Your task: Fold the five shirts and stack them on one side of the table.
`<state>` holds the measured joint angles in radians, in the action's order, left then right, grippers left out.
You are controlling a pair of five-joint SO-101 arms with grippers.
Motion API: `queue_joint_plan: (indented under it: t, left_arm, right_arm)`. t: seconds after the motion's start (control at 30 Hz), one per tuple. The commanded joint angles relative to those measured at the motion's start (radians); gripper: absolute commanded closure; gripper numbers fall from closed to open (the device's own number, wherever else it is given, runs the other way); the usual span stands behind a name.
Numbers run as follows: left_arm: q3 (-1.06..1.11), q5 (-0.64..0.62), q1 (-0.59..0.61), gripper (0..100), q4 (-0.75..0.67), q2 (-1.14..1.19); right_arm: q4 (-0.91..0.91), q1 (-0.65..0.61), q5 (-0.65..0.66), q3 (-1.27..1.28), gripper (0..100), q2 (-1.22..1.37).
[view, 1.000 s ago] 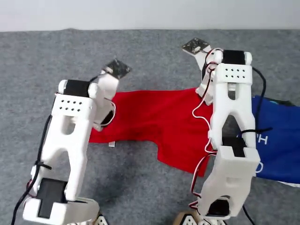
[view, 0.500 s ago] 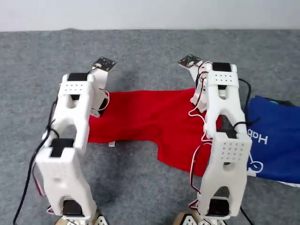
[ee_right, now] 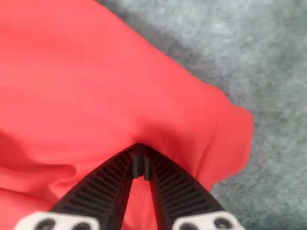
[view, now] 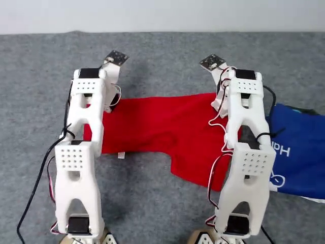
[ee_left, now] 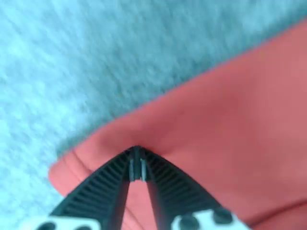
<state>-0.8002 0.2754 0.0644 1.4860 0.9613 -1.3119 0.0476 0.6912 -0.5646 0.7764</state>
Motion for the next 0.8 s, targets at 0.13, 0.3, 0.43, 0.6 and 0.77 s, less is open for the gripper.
queue_joint_plan:
  t: [0.13, 0.3, 0.43, 0.6, 0.77]
  left_arm:
    - [-0.390, 0.008, 0.008, 100, 0.158, 0.106]
    - [-0.501, 0.002, 0.011, 100, 0.275, 0.087]
    - [-0.321, 0.002, 0.012, 100, 0.275, -0.028]
    - [0.024, 0.008, 0.017, 100, 0.255, -0.183]
    - [0.147, 0.008, 0.051, 100, 0.114, -0.164]
  right_arm:
    - [0.004, 0.016, -0.009, -0.049, 98.9, -0.030]
    - [-0.094, 0.010, -0.009, -0.057, 98.9, -0.076]
    - [-0.159, 0.008, -0.009, -0.057, 98.9, -0.116]
    - [-0.252, 0.008, -0.011, -0.058, 98.9, -0.174]
    - [-0.329, 0.007, -0.011, -0.058, 98.9, -0.231]
